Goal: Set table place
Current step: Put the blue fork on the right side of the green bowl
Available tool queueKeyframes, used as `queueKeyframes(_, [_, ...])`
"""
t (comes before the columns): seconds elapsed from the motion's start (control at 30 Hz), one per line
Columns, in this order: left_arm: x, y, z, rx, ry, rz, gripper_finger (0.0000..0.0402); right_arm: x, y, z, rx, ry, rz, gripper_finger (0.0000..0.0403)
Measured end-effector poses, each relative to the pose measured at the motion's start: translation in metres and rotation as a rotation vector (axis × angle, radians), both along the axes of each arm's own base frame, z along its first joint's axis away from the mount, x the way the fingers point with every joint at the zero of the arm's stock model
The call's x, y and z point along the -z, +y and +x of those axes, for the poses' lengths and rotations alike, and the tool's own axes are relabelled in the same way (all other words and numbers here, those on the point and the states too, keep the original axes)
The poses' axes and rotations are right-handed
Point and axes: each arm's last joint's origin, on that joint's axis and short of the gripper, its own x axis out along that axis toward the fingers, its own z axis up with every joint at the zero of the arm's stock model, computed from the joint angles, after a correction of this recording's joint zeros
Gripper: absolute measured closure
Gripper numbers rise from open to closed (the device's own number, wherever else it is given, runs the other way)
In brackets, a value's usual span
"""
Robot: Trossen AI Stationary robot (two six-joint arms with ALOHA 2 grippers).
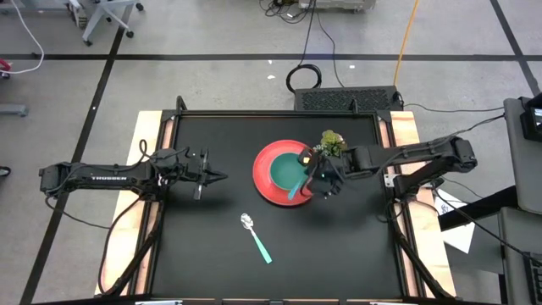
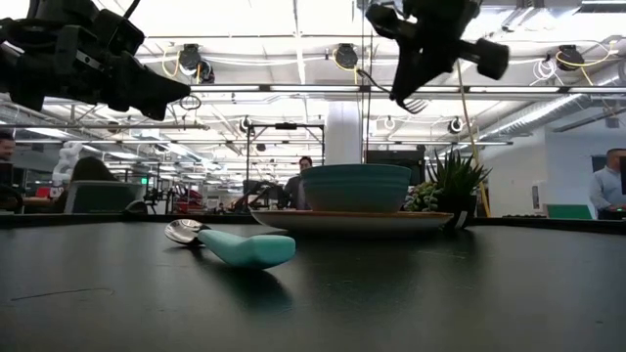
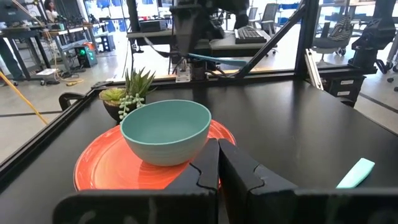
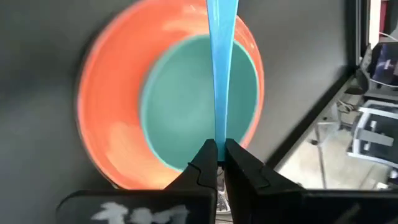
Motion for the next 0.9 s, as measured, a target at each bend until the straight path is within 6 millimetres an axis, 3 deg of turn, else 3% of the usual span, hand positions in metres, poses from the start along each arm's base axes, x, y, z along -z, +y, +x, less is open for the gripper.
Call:
queueKeyframes(0.3, [0.000,0.000,0.000,0.001,-0.001,0.011,0.0387,-0.012,-0.035,0.016,-0.074,-0.042,-0.043,0.0402])
queueKeyframes(0.47, [0.000,0.000,0.000,0.002,-0.004,0.024,0.0387,-0.008,-0.047,0.033,-0.138,-0.012,-0.105,0.0402])
queueKeyframes(0.9, [-0.001,0.000,0.000,-0.006,-0.015,0.026,0.0387,-0.001,-0.047,0.049,-0.192,-0.032,0.032,0.0402])
